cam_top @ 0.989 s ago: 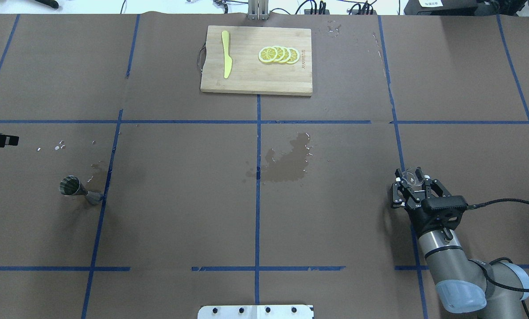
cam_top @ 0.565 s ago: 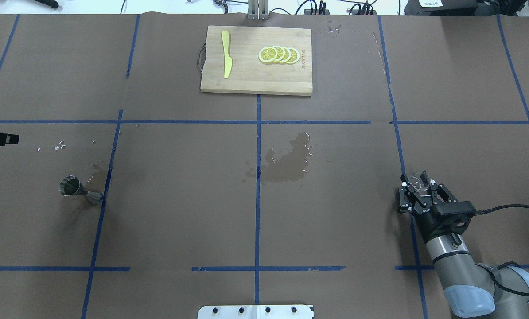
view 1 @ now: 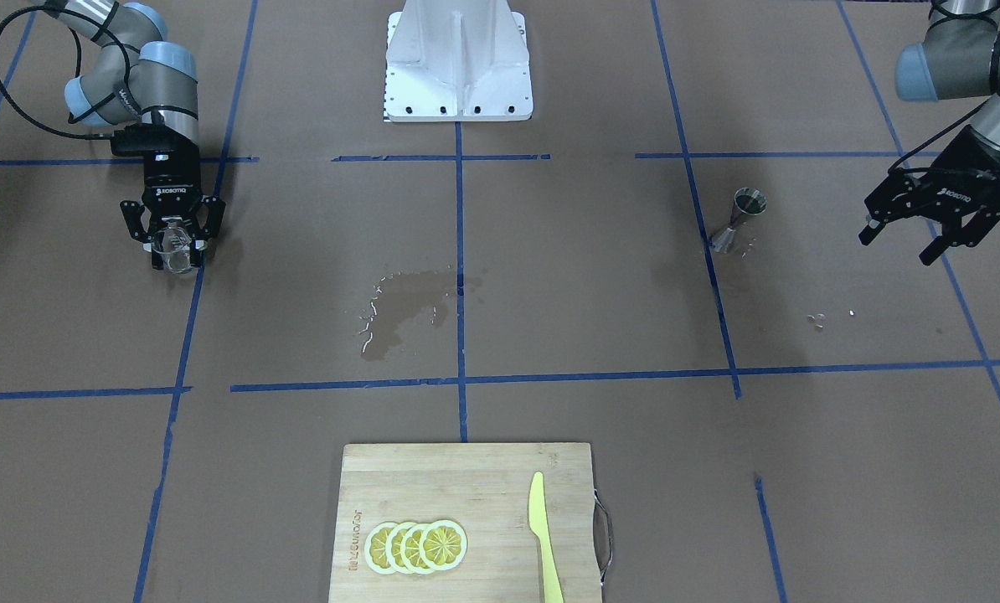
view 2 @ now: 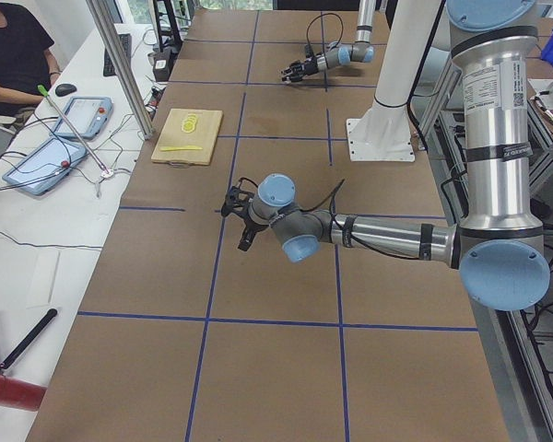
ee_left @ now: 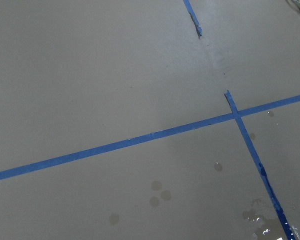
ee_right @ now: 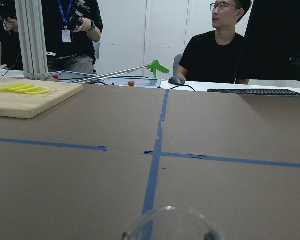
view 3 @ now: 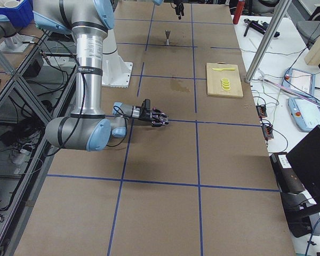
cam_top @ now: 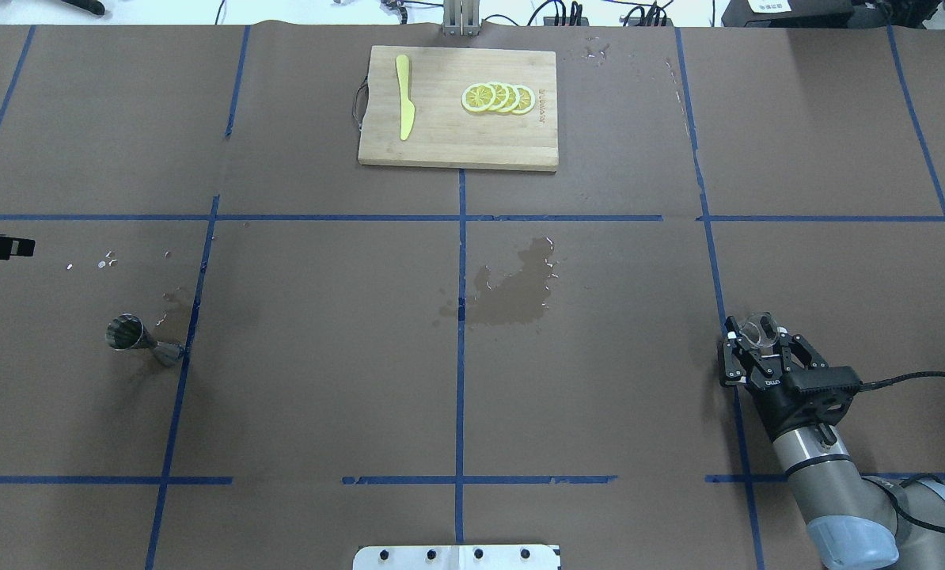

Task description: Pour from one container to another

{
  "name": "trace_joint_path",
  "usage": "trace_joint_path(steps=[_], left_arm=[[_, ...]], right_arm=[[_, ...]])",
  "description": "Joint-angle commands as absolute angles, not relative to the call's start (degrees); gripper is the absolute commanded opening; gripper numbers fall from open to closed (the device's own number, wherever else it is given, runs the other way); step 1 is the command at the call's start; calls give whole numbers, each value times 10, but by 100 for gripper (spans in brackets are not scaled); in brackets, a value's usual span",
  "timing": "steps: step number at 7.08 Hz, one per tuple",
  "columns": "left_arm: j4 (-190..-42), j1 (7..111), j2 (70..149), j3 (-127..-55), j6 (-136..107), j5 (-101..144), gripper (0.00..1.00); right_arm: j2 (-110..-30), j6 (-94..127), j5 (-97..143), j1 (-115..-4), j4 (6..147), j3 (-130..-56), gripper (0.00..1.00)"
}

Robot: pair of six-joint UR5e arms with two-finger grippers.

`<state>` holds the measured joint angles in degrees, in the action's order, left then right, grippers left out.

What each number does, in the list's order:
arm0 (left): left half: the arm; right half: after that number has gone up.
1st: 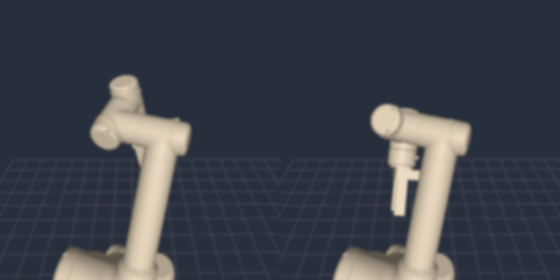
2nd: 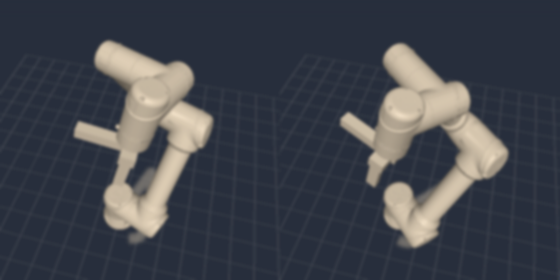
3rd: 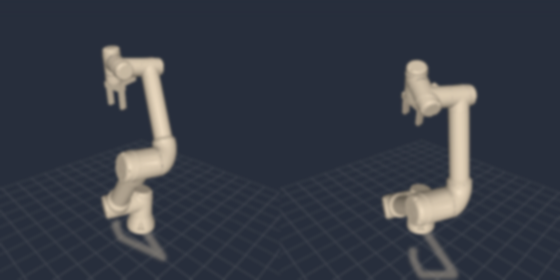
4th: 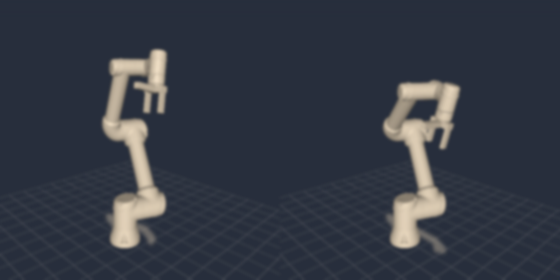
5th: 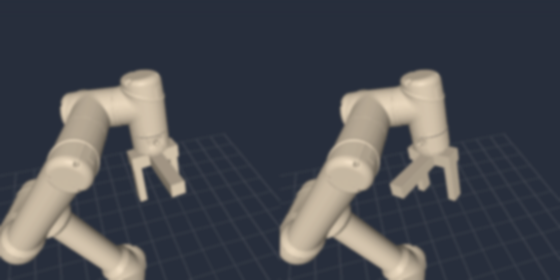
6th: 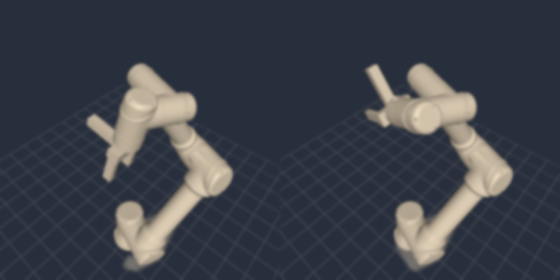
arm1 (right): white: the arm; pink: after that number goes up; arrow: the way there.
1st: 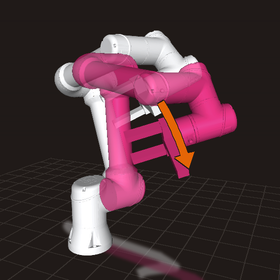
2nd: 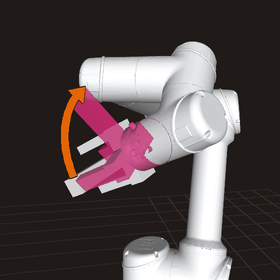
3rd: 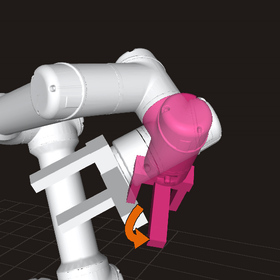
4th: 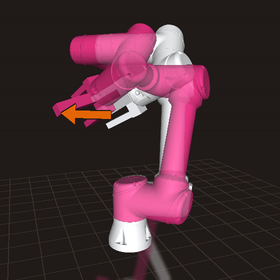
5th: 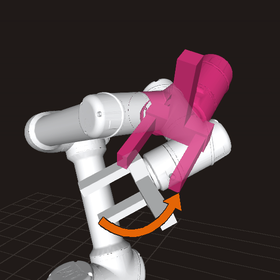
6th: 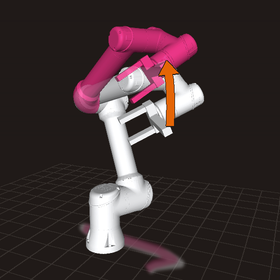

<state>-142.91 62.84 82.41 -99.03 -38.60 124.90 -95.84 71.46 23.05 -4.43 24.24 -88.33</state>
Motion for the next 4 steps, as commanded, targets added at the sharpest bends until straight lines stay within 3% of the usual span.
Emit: trace_joint_path(steps=[1,3,4], left_arm=[[-1429,629,824,-991,-386,1248,100],[-1429,629,824,-991,-387,1247,100],[-1429,629,824,-991,-387,1247,100]], right_arm=[[-959,715,232,-38,225,-881,66],[-959,715,233,-34,212,-879,92],[-959,714,233,-33,212,-879,100]])
